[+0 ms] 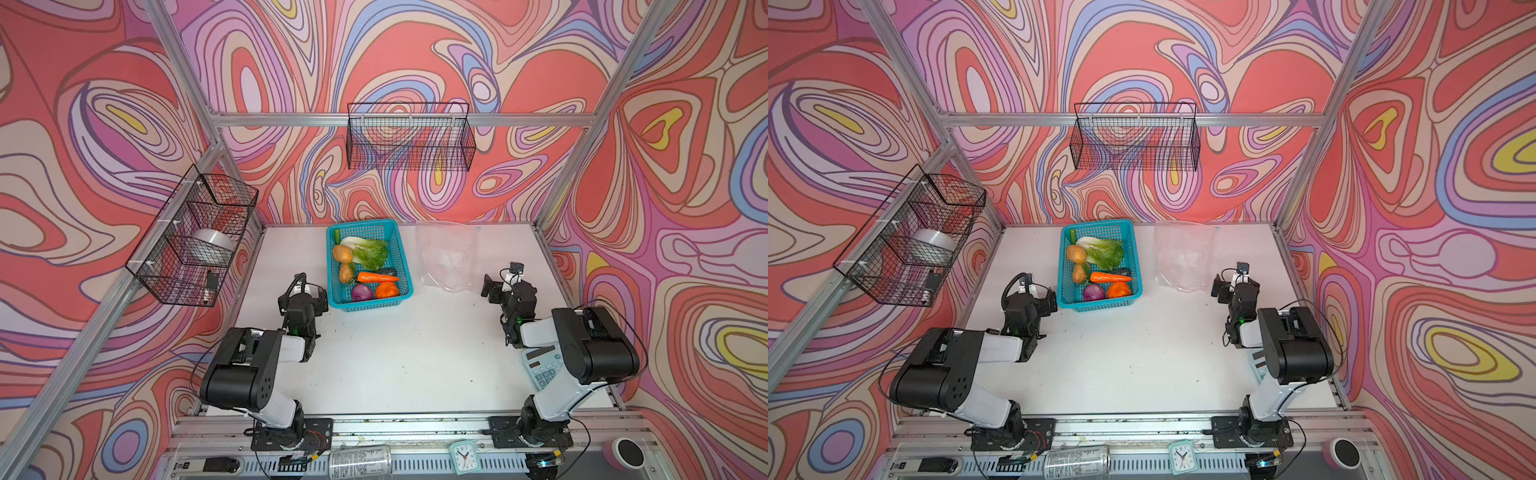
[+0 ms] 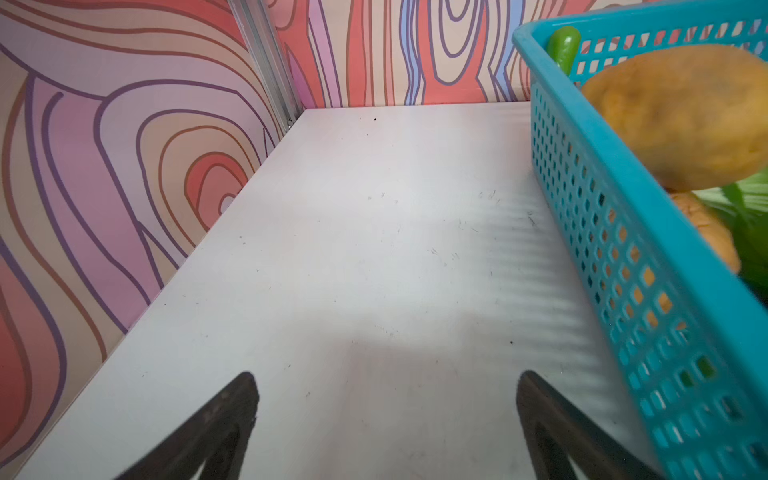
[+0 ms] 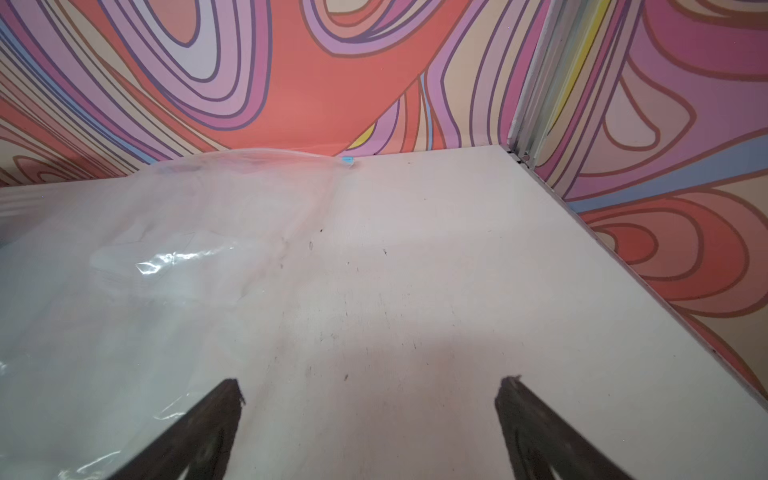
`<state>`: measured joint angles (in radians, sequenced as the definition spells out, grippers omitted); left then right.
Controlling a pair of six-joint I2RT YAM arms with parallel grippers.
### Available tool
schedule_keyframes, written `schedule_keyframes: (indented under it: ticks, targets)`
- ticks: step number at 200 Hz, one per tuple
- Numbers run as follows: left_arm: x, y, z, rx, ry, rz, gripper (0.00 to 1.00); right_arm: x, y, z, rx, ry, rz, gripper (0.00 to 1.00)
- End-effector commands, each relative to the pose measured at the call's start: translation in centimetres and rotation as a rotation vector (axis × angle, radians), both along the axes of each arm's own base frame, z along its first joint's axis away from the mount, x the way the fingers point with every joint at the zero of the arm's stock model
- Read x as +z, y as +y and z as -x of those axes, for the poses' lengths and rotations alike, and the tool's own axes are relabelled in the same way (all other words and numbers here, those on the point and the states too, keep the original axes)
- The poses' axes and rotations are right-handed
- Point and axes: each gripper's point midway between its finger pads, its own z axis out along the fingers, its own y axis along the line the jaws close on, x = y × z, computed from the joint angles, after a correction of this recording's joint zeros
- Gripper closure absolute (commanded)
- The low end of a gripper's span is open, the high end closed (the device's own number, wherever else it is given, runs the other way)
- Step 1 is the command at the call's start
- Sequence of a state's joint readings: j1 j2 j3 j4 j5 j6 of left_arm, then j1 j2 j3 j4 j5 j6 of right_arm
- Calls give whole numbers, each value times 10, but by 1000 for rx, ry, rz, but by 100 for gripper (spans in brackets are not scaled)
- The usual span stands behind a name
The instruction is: Place the food in the zip-top bag and seal the zipper
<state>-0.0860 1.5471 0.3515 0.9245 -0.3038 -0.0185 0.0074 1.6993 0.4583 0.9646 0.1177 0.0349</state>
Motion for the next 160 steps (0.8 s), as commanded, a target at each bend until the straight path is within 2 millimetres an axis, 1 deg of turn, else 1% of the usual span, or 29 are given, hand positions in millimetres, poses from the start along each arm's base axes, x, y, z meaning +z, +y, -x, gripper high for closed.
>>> schedule_keyframes:
  ticks: [1,160]
  targets:
    - [6,0,-4,-3,-24,-7,0,-3,0,-2,3,10,2,2]
    - [6,-1,-4,-9,-24,-5,0,-3,1,-3,7,12,0,2]
